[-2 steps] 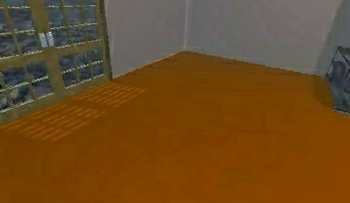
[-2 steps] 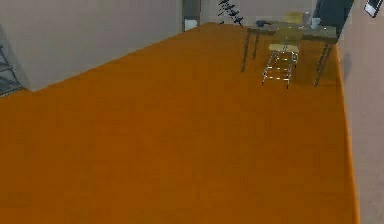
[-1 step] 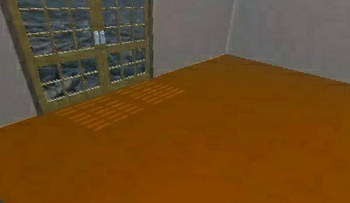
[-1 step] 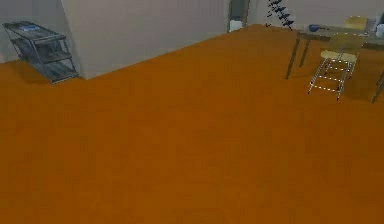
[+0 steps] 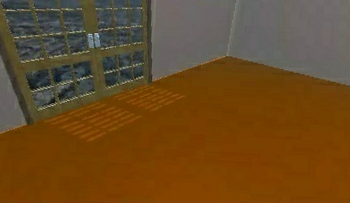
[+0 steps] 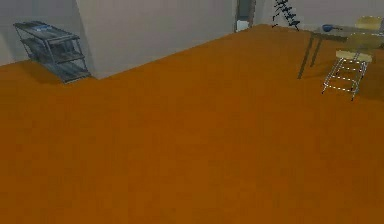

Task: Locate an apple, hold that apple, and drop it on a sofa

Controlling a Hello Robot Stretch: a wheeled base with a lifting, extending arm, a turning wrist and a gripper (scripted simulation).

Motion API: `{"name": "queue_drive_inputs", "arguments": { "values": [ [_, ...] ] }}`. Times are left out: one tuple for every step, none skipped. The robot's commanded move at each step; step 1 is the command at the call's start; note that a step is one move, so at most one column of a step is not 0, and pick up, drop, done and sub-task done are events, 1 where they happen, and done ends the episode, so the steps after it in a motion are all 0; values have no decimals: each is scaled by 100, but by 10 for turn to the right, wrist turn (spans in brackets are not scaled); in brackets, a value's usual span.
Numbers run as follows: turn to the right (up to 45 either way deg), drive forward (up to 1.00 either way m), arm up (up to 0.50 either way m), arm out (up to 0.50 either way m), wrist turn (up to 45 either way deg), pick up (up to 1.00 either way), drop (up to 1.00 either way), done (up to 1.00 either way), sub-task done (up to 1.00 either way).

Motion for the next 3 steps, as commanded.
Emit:
{"name": "queue_drive_inputs", "arguments": {
  "values": [
    [-450, 0, 0, 0, 0, 0, 0, 0, 0],
    [-30, 0, 0, 0, 0, 0, 0, 0, 0],
    [450, 0, 0, 0, 0, 0, 0, 0, 0]
  ]
}}
